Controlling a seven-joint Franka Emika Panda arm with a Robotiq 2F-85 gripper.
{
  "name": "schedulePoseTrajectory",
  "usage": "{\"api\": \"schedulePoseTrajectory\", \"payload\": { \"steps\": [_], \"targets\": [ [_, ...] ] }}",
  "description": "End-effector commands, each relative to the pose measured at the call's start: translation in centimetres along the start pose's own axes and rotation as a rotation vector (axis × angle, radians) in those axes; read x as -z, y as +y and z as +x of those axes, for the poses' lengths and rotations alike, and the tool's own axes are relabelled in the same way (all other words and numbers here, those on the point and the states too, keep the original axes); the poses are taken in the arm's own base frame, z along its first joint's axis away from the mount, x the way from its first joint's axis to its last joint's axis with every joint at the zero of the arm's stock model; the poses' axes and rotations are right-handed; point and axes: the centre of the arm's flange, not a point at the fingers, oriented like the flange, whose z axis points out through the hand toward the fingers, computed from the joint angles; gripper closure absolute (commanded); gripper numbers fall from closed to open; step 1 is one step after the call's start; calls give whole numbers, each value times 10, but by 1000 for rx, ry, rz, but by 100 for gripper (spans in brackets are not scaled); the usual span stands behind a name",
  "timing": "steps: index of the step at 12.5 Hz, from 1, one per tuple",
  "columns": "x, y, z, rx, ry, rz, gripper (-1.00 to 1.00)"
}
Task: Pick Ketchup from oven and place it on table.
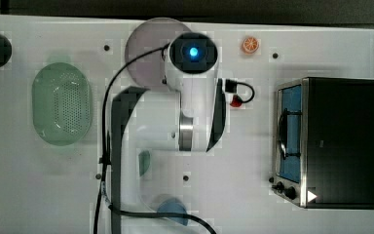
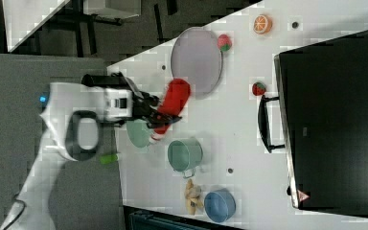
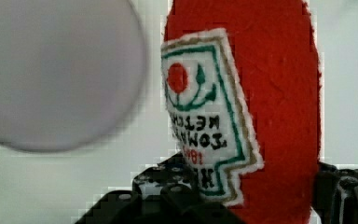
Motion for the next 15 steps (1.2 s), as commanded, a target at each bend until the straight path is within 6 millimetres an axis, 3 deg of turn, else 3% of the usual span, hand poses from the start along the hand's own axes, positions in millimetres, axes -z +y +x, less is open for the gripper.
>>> {"api": "schedulePoseTrajectory", "payload": {
  "steps": [1, 4, 7, 8, 10, 11, 12, 13, 15],
  "targets": [
    [-30, 29, 0, -35, -20, -10, -27],
    [-87, 34, 4, -49, -9, -34, -27],
    [-132, 34, 11, -60, 4, -58, -27],
    [-145, 36, 11, -60, -1, -73, -34],
    [-160, 36, 12, -60, 11, -75, -75],
    [-157, 33, 14, -57, 32, -52, -100],
    [-146, 30, 15, -58, 51, -26, -100],
    [-126, 26, 15, -63, 65, 6, -100],
    [-62, 24, 12, -69, 79, 74, -100]
  ]
}}
